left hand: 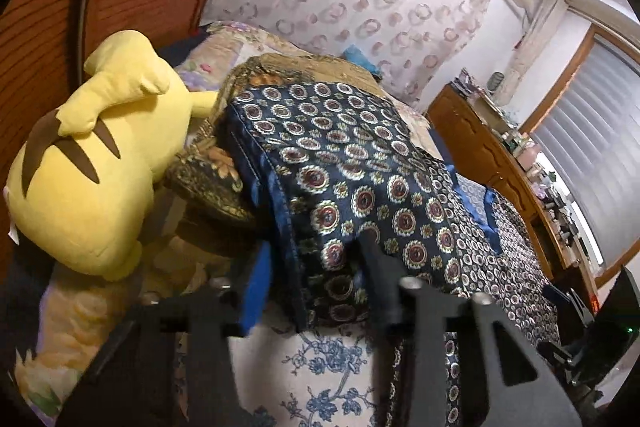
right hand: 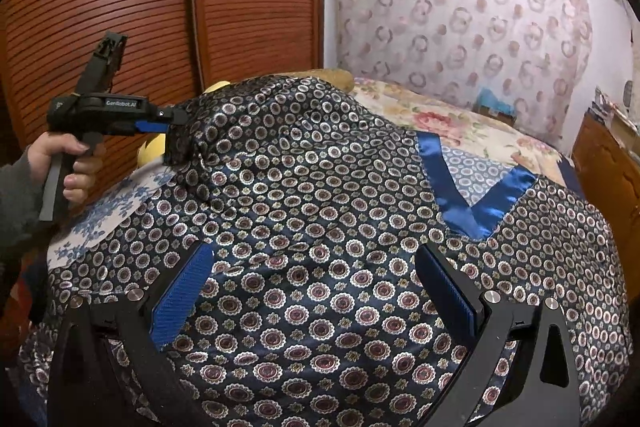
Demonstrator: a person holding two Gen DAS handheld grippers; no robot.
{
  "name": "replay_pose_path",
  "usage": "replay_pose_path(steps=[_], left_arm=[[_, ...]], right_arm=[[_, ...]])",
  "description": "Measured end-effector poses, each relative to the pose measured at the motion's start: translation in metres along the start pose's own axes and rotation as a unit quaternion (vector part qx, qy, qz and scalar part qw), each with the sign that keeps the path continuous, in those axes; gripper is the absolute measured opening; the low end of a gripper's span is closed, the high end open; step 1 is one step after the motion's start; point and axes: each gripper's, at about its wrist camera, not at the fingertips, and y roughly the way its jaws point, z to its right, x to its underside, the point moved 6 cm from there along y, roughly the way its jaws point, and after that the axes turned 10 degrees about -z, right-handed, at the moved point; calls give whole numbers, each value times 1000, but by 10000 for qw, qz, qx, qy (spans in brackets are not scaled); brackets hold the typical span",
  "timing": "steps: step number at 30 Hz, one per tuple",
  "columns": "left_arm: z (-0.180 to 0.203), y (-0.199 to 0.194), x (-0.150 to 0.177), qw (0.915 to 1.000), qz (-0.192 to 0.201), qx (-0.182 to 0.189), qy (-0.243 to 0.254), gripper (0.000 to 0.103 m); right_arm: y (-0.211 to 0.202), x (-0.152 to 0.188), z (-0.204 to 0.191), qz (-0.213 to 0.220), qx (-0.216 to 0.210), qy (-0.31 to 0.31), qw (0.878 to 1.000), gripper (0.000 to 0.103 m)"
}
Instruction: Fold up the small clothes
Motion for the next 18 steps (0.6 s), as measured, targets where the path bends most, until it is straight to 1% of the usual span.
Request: replay_pose_path(steps=[1,3,5,9,11,14,18], left_arm=[[1,-1,0,10000,-4,-3,30,9],[5,-5,0,9999,39,-5,99,3],[14,-15,-1,9994,171,-113,269,1],[36,-35,-11,9976,427,-102,541,0],[55,-41,-21,9961,509,-58,720,0],[86,-44,-34,9933,542,-3,1017,0],[129,-35,-47,9885,463,27,1437,0]], right_arm=[[0,1,1,0,-6,19,10000,103],[-3,2,4,8,-11,57,10000,103],[-6,3,8,27,-3,112,9999,103],[-16,5,22,113,58,279,9995,103],[-22,6,31,157,90,386,9991,103],[-33,8,48,235,187,541,9981,103],[-43,11,63,301,291,653,9970,103]])
